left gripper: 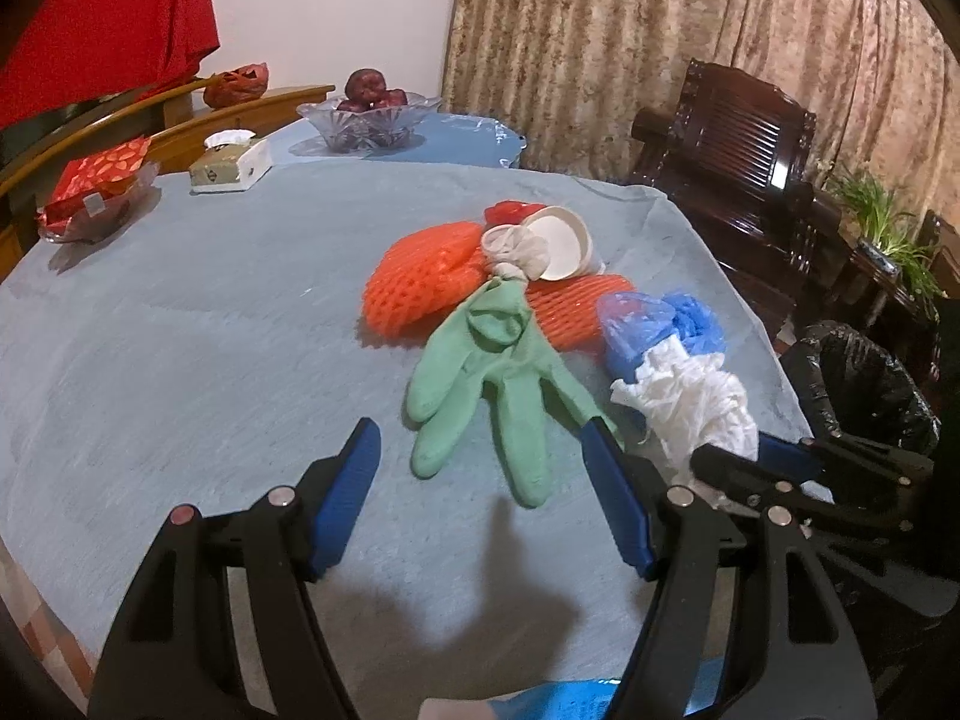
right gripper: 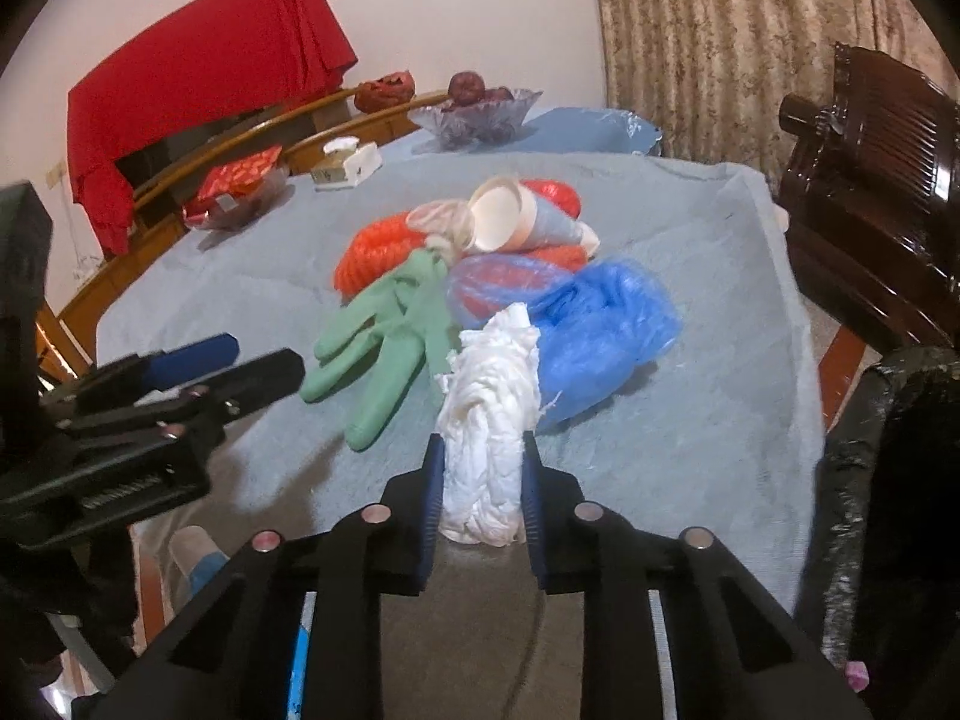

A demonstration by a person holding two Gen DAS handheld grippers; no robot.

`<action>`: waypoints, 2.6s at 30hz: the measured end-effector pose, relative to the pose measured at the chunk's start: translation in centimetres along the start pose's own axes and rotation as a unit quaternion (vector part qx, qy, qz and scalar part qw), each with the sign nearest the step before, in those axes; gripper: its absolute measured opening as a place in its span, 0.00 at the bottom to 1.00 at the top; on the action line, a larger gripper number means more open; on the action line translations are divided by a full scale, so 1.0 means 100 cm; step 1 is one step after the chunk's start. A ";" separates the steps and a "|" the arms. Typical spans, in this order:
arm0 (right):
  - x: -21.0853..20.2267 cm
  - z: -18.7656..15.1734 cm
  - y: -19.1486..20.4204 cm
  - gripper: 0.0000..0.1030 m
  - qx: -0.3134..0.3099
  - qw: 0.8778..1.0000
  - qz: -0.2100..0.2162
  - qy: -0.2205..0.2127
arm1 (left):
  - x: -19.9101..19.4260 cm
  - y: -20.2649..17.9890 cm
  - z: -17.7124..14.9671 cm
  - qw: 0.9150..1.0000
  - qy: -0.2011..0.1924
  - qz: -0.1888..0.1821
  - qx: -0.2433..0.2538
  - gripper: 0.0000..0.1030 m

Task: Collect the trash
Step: 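Return to the pile and grasp the white plastic bag with the right tool, then grasp the blue plastic bag with the left tool, then carry the white and blue bags over the bin and open the tools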

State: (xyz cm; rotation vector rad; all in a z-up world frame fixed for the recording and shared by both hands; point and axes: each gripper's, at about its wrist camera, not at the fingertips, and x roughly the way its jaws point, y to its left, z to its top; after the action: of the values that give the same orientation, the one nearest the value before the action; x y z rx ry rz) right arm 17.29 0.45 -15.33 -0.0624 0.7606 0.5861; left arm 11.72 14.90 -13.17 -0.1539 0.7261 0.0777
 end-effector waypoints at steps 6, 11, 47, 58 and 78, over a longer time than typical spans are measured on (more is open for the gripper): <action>-0.022 0.008 -0.015 0.23 0.017 1.000 -0.007 -0.024 | 0.004 -0.018 0.005 1.000 -0.001 -0.012 0.008 0.63; -0.041 0.012 -0.033 0.23 0.035 0.998 -0.021 -0.045 | 0.010 -0.040 0.011 0.999 -0.003 -0.028 0.021 0.62; -0.091 -0.005 -0.124 0.23 0.110 0.985 -0.100 -0.082 | 0.077 -0.130 0.027 0.996 0.036 -0.046 0.071 0.02; -0.121 -0.013 -0.138 0.23 0.124 0.979 -0.123 -0.104 | 0.026 -0.150 0.041 0.993 -0.002 -0.098 0.067 0.02; -0.191 -0.065 -0.204 0.23 0.186 0.952 -0.218 -0.106 | 0.015 -0.274 0.008 0.963 0.025 -0.227 0.142 0.02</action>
State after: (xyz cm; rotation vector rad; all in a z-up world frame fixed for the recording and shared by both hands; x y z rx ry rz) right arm 12.91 -27.51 -10.45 0.1768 0.6107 0.0206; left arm 16.77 -11.94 -10.45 -0.0446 0.7300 -0.4681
